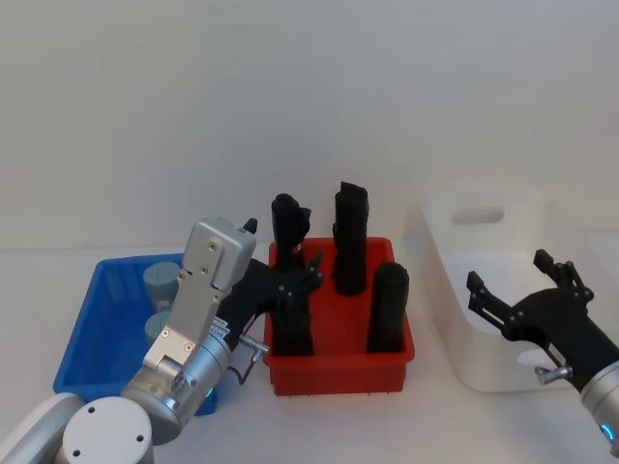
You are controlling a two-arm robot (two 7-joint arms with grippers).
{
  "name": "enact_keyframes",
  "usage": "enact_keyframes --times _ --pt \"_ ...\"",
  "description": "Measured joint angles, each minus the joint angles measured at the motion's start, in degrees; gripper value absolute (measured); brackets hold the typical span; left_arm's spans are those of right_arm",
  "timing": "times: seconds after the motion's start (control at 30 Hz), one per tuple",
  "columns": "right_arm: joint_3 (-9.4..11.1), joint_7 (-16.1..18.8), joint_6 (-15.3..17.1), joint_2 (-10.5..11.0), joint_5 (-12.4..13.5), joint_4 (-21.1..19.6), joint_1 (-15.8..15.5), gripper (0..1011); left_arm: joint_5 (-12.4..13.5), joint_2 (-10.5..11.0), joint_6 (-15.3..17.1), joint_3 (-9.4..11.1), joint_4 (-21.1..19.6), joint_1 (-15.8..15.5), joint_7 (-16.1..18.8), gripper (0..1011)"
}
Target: Pick the cotton swabs from the blue box and place them into the white box.
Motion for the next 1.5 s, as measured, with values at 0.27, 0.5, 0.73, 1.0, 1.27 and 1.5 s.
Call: enact_keyframes --times 0.27,0.5,0.73,1.0,1.27,1.5 --pt "0.0 0.0 0.0 0.0 0.0 0.0 0.0 1001 0.0 0.0 0.0 0.0 0.0 0.0 0.0 1003" --pt "0.0 0.0 0.0 0.0 0.0 0.0 0.0 1001 0.0 0.0 0.0 0.0 0.0 0.0 0.0 1003" --pt "0.0 0.0 0.0 0.0 0.0 0.0 0.0 1001 0.0 0.0 0.0 0.0 0.0 0.0 0.0 1003" --pt "0.0 0.0 0.0 0.0 0.0 0.0 0.0 1001 0.0 0.0 0.0 0.0 0.0 0.0 0.0 1003" --pt "0.0 0.0 0.0 0.0 0.0 0.0 0.0 1001 0.0 0.0 0.0 0.0 0.0 0.0 0.0 1003" --pt "0.0 0.0 0.0 0.0 0.0 0.0 0.0 1001 0.0 0.0 0.0 0.0 0.0 0.0 0.0 1003"
